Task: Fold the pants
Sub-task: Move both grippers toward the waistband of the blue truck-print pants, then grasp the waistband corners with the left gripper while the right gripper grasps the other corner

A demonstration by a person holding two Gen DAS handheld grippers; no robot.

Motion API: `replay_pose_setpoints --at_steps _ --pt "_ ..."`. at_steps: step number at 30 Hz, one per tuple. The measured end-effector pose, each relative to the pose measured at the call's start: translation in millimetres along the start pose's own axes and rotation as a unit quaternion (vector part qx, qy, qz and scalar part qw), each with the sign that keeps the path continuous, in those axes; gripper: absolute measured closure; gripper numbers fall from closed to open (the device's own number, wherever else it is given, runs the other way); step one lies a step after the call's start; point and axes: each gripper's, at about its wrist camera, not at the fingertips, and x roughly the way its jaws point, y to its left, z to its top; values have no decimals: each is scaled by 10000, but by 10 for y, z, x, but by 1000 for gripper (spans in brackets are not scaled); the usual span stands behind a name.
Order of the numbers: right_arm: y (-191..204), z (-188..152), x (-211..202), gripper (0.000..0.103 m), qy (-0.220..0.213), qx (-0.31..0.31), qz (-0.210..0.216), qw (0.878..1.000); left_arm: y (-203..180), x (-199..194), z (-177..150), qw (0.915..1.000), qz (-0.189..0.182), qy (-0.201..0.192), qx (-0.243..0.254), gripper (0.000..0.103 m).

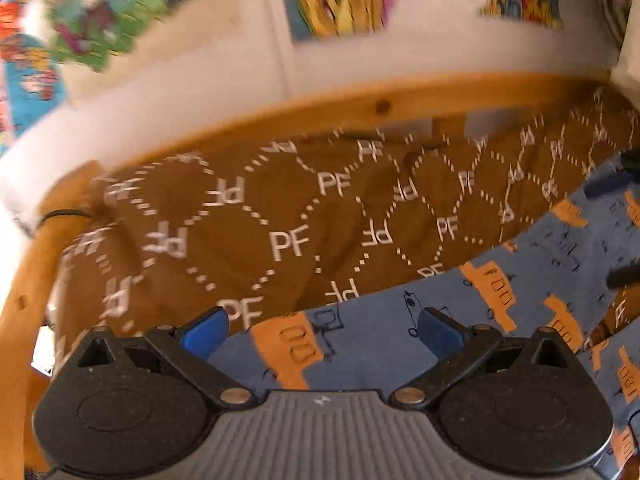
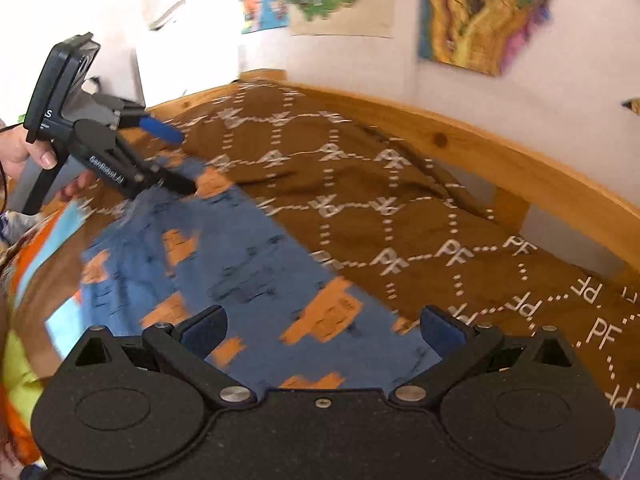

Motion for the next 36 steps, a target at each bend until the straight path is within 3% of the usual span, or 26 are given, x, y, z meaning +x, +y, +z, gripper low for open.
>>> replay_pose_setpoints --at_steps 5,9,13,18,20,23,26,28,30,32,36 --pt "-342 36 366 1 200 -1 -170 9997 -134 304 114 9955 20 254 917 0" --pt "-634 -59 600 6 242 875 67 9958 -305 407 121 9785 29 584 1979 0" --pt "-668 -104 794 16 466 651 175 9966 -277 460 177 9743 -120 885 2070 2" --pt "-723 -39 988 30 687 404 105 9968 -128 522 323 9762 -234 1160 1818 21" --pt "-738 -49 1081 41 732 415 -31 9965 -67 581 343 9754 -397 1358 1693 45" --pt "-717 -94 1160 42 843 285 71 9960 -49 623 281 9703 -704 1573 1700 54" --pt "-711 -92 1155 42 964 119 265 9949 -106 657 163 9659 -653 1582 1942 63" --pt "-739 -68 1157 43 1043 122 397 9937 -110 673 138 9676 -539 1513 1948 71" --pt "-735 -59 1170 51 1116 76 540 9923 -84 661 160 9714 -497 1477 1792 84" --pt "-672 -64 1178 67 1179 -69 609 9911 -67 629 182 9739 -434 1434 1708 97" --pt "-560 -79 1185 87 1194 -124 323 9922 -88 458 226 9825 -155 951 1597 102"
